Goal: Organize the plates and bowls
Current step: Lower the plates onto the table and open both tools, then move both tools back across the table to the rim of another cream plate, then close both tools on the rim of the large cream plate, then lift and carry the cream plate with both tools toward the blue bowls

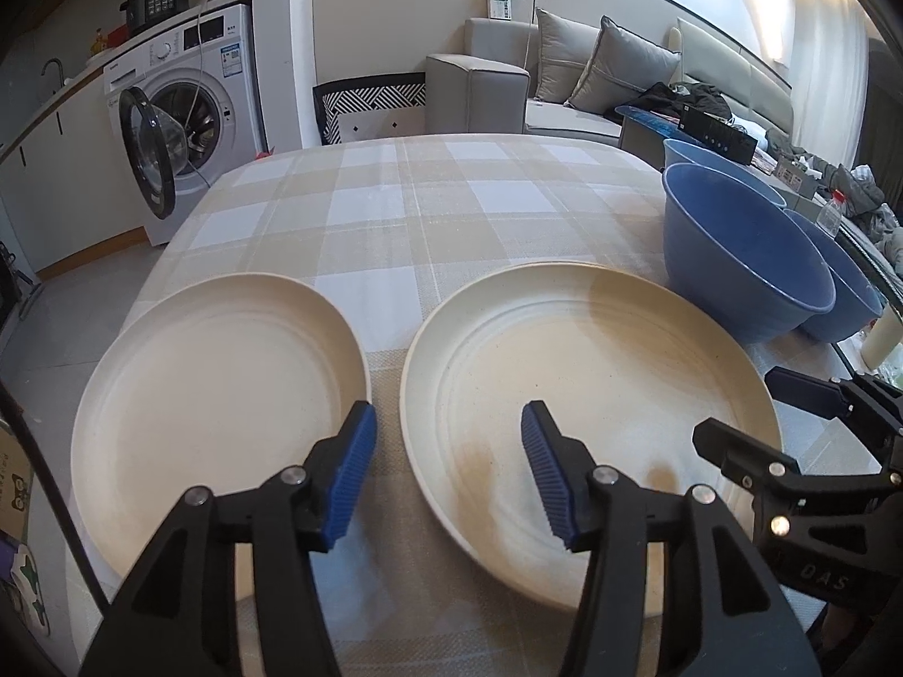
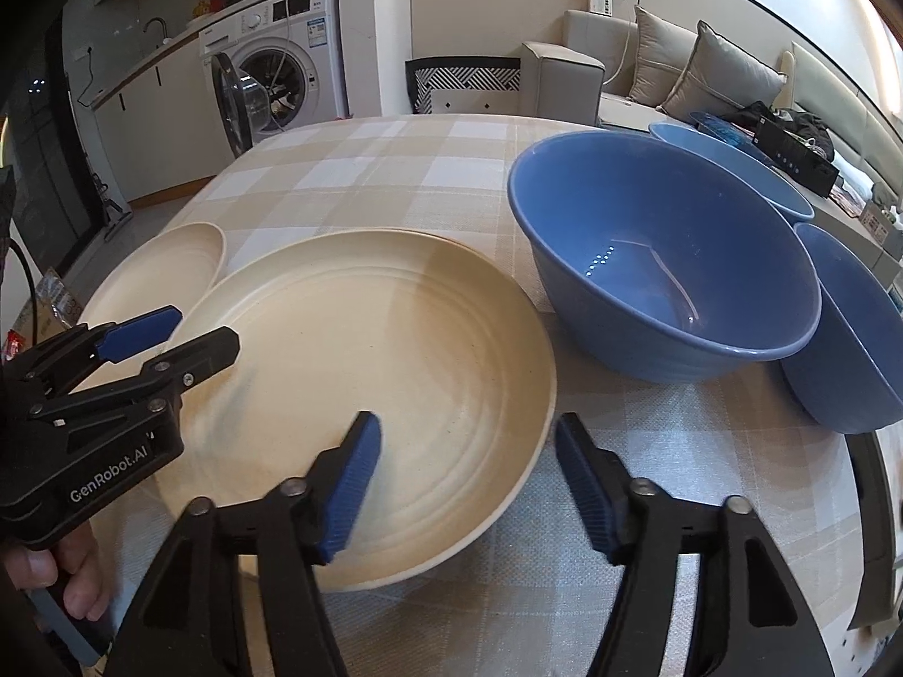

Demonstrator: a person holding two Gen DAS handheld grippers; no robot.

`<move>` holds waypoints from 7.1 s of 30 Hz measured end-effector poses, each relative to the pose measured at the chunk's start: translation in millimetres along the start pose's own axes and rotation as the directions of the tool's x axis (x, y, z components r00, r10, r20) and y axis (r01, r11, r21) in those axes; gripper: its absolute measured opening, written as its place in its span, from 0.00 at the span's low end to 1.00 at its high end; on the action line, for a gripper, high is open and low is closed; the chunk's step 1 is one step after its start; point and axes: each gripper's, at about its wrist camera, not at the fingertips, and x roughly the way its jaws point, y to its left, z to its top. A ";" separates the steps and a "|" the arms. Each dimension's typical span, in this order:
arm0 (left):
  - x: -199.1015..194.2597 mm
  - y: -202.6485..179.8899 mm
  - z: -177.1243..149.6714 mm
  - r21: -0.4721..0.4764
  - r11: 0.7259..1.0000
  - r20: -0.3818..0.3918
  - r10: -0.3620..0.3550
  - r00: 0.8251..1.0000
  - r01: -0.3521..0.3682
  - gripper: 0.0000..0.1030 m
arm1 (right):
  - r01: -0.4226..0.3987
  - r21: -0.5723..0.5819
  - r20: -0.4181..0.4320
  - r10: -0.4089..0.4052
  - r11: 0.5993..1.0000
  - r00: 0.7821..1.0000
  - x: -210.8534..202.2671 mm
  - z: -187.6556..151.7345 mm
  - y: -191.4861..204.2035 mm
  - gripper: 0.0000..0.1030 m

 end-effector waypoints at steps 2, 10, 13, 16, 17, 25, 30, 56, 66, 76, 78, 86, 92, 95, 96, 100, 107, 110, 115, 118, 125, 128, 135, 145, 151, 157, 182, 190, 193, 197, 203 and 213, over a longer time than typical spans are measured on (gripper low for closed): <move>-3.2 0.5 0.3 -0.004 1.000 0.001 -0.004 1.000 0.004 0.53 | -0.009 0.007 0.017 0.008 1.000 1.000 -4.2 1.0 0.4 0.81; -17.1 1.1 1.0 -0.012 1.000 0.026 -0.005 1.000 0.005 0.81 | -0.027 0.014 0.044 0.026 1.000 0.999 -13.2 4.9 2.0 0.86; -27.2 1.8 2.1 -0.023 1.000 0.060 0.023 0.998 -0.021 0.90 | -0.040 0.015 0.057 0.039 0.999 0.998 -17.9 4.3 2.4 0.87; -33.9 7.0 3.5 -0.047 0.998 0.073 0.040 0.997 -0.037 0.97 | -0.059 0.019 0.073 0.057 0.998 0.996 -24.4 5.1 2.5 0.88; -36.0 8.9 3.9 -0.052 0.998 0.077 0.043 0.996 -0.039 0.99 | -0.060 0.020 0.079 0.059 0.998 0.995 -26.4 5.3 2.6 0.88; -55.3 17.6 4.8 -0.074 0.996 0.106 0.052 0.993 -0.044 1.00 | -0.079 0.005 0.111 0.078 0.997 0.991 -36.2 8.2 6.9 0.97; -66.8 25.5 4.3 -0.097 0.994 0.122 0.058 0.991 -0.046 1.00 | -0.083 -0.018 0.127 0.085 0.996 0.988 -41.7 10.4 14.8 0.99; -119.7 88.4 0.7 -0.244 0.958 0.166 0.191 0.968 -0.147 1.00 | -0.261 -0.154 0.191 0.288 0.953 0.938 -74.8 77.6 49.9 0.99; -122.4 106.4 2.0 -0.278 0.945 0.161 0.221 0.962 -0.170 1.00 | -0.287 -0.209 0.163 0.323 0.935 0.932 -62.8 92.3 79.2 0.99; -107.8 125.7 -3.3 -0.321 0.926 0.123 0.249 0.961 -0.199 1.00 | -0.300 -0.236 0.108 0.331 0.924 0.937 -35.8 100.4 100.8 0.99; -104.0 128.8 -4.6 -0.327 0.923 0.115 0.254 0.960 -0.205 1.00 | -0.300 -0.242 0.097 0.331 0.923 0.939 -30.1 101.2 105.0 0.99; -87.1 141.3 -7.7 -0.354 0.908 0.080 0.269 0.960 -0.225 1.00 | -0.337 -0.262 0.025 0.356 0.904 0.934 -8.0 103.3 123.0 0.99; -75.6 148.9 -10.3 -0.365 0.901 0.057 0.275 0.960 -0.237 1.00 | -0.348 -0.276 -0.017 0.358 0.896 0.934 13.3 105.6 137.7 0.99; -69.2 152.6 -11.7 -0.368 0.898 0.045 0.277 0.960 -0.242 1.00 | -0.353 -0.269 -0.033 0.358 0.896 0.933 24.1 106.8 142.0 0.99; -67.1 153.9 -12.4 -0.369 0.897 0.040 0.277 0.960 -0.243 1.00 | -0.355 -0.266 -0.040 0.358 0.896 0.933 28.1 107.2 143.1 0.99; -60.4 159.8 -16.2 -0.376 0.892 0.023 0.279 0.960 -0.250 1.00 | -0.358 -0.256 -0.062 0.355 0.898 0.933 42.4 107.9 146.5 0.99; -47.8 168.9 -21.9 -0.387 0.886 -0.008 0.275 0.961 -0.257 1.00 | -0.347 -0.260 -0.085 0.337 0.901 0.938 59.8 108.4 154.2 0.99; -43.5 170.7 -22.8 -0.387 0.885 -0.018 0.273 0.962 -0.258 1.00 | -0.343 -0.260 -0.100 0.328 0.903 0.939 67.8 108.3 157.9 0.99; -34.9 174.9 -26.3 -0.395 0.879 -0.044 0.271 0.962 -0.266 1.00 | -0.339 -0.259 -0.127 0.316 0.904 0.940 80.9 106.3 162.9 0.99; -30.1 176.9 -29.2 -0.401 0.875 -0.060 0.271 0.961 -0.272 1.00 | -0.339 -0.259 -0.144 0.311 0.905 0.940 88.6 104.4 165.3 0.99; -19.7 179.2 -32.6 -0.397 0.870 -0.091 0.278 0.956 -0.291 1.00 | -0.330 -0.280 -0.163 0.293 0.902 0.942 94.2 106.9 172.5 0.97; -15.4 179.4 -32.7 -0.393 0.870 -0.103 0.279 0.955 -0.297 1.00 | -0.331 -0.290 -0.173 0.291 0.898 0.941 97.0 107.4 176.9 0.93; -10.7 180.8 -35.0 -0.397 0.867 -0.115 0.278 0.954 -0.300 1.00 | -0.342 -0.285 -0.200 0.293 0.895 0.935 104.2 107.3 181.2 0.83; -8.0 180.6 -36.0 -0.397 0.873 -0.118 0.259 0.959 -0.284 0.92 | -0.351 -0.287 -0.230 0.291 0.891 0.929 110.1 106.2 183.1 0.76; -8.1 179.0 -36.9 -0.394 0.878 -0.118 0.245 0.962 -0.272 0.78 | -0.351 -0.296 -0.235 0.289 0.888 0.928 109.6 105.0 184.4 0.67; -6.0 173.5 -35.7 -0.370 0.896 -0.120 0.216 0.969 -0.246 0.60 | -0.356 -0.307 -0.241 0.290 0.883 0.926 108.7 102.8 187.7 0.58; -7.6 168.8 -37.5 -0.341 0.900 -0.123 0.245 0.962 -0.273 0.38 | -0.301 -0.342 -0.204 0.243 0.890 0.948 104.3 100.1 186.1 0.41; -14.3 166.0 -35.6 -0.337 0.899 -0.107 0.257 0.960 -0.278 0.38 | -0.301 -0.341 -0.194 0.246 0.890 0.950 100.0 99.1 185.0 0.41; -16.6 165.1 -34.5 -0.336 0.899 -0.102 0.261 0.960 -0.280 0.38 | -0.300 -0.343 -0.188 0.248 0.890 0.950 96.4 98.8 184.2 0.41; -20.7 162.4 -32.0 -0.333 0.900 -0.092 0.266 0.960 -0.281 0.38 | -0.298 -0.342 -0.177 0.251 0.891 0.952 92.1 100.4 182.5 0.41; -27.1 158.5 -28.1 -0.326 0.903 -0.075 0.271 0.960 -0.280 0.38 | -0.296 -0.341 -0.162 0.254 0.893 0.954 85.0 102.0 178.8 0.41; -39.4 150.8 -20.7 -0.316 0.908 -0.047 0.275 0.960 -0.275 0.38 | -0.285 -0.340 -0.125 0.257 0.896 0.958 67.6 104.9 172.1 0.41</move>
